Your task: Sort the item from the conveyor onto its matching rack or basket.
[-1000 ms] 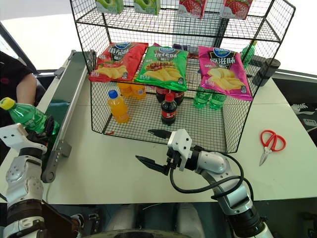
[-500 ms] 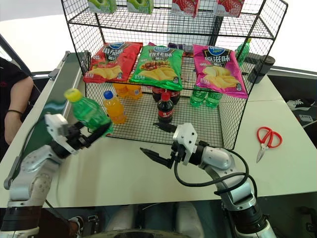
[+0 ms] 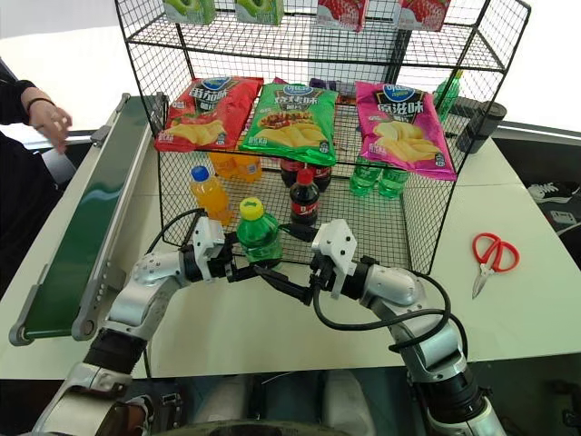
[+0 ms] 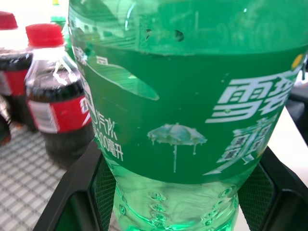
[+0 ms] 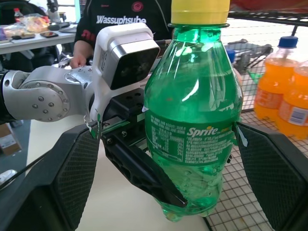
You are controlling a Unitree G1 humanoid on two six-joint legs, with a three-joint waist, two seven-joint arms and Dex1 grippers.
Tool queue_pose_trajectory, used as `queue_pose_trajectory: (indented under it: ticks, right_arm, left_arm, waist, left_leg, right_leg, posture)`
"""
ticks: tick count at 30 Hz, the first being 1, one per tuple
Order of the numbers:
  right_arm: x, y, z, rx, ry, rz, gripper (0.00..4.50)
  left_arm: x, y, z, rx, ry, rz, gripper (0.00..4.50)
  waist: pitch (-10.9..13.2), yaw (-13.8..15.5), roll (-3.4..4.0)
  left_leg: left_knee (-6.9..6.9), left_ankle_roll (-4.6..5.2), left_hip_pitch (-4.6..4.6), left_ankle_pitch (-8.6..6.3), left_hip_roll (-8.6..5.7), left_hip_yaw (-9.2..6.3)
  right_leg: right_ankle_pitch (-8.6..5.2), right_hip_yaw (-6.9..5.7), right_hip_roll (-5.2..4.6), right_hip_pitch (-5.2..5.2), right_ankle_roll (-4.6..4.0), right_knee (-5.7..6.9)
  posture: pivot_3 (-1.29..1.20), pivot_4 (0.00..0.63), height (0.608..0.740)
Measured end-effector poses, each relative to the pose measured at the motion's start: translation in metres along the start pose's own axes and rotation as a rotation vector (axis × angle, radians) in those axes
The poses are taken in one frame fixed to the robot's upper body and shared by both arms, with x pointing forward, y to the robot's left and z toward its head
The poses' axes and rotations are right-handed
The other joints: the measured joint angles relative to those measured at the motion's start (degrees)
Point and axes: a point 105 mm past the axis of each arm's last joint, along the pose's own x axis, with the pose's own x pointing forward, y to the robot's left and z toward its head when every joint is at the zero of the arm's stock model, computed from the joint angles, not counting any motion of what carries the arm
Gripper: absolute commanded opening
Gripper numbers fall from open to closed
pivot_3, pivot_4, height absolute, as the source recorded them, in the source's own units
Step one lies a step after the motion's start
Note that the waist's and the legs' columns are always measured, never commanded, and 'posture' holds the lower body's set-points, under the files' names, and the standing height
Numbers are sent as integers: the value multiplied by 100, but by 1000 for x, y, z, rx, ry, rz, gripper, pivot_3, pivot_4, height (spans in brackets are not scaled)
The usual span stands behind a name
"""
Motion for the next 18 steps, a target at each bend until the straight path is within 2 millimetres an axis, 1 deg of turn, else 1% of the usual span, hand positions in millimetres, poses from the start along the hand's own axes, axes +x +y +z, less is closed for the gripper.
queue_pose_trajectory:
  ticks: [6,17,18]
  right_arm:
    - [0,0,-2,12,-2,-18,4500]
    - [-1,1,-4,29,-6,-21,4500]
    - [-1,1,-3,31,-8,-20,4245]
  left_arm:
    - [20,-17,5,37,-57,-106,2791]
    - [20,-18,8,71,-64,-134,2791]
    - [20,-18,8,72,-64,-135,2791]
  waist:
    - [0,32,0]
    - [0,12,0]
    - [0,12,0]
  left_leg:
    - [8,0,-2,0,12,-9]
    - [11,0,3,0,19,-13]
    - [11,0,3,0,19,-13]
  right_leg:
    - [0,3,23,4,0,0]
    - [0,6,40,4,-1,9]
    - [0,6,40,5,0,9]
  posture:
    - [0,150,740]
    - [0,150,740]
    - [0,150,740]
